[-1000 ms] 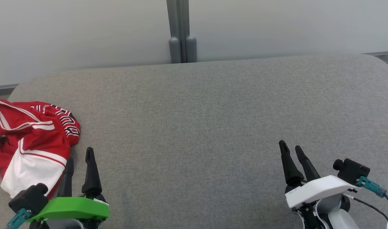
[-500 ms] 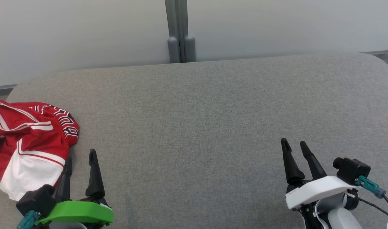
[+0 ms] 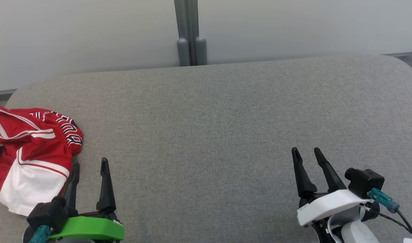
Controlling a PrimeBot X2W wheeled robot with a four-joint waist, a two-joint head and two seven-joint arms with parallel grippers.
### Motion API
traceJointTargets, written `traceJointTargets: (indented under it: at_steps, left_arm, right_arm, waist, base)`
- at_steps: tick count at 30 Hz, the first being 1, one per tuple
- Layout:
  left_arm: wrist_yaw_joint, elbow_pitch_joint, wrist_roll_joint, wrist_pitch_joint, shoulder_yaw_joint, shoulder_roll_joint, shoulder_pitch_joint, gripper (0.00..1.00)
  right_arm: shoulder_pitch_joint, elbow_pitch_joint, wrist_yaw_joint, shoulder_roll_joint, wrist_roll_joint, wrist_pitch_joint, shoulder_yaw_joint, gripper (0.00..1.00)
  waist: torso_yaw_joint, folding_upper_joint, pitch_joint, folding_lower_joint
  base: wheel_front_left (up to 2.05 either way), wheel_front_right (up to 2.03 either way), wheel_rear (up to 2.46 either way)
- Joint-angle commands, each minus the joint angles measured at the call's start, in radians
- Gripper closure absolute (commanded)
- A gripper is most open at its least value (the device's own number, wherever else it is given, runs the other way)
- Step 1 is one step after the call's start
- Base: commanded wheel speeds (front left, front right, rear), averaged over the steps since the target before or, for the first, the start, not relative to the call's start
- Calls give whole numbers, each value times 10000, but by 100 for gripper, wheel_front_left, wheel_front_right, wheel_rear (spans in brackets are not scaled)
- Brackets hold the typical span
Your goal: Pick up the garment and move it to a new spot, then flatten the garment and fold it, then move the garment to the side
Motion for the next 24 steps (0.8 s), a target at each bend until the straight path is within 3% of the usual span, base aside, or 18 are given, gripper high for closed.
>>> traceJointTargets:
  at_steps: [1, 24]
  left_arm:
    - [-73, -126, 298, -96, 2, 52, 48, 0]
    - [-738, -96, 2155, -570, -5, -81, 372, 0]
  right_arm:
    - [28, -98, 5, -46, -281, -105, 56, 0]
    - [209, -399, 5, -60, -1803, -580, 441, 0]
  waist:
    - [-1, 0, -8, 0]
    - [-49, 0, -93, 0]
  base:
    - [0, 0, 0]
    - [0, 0, 0]
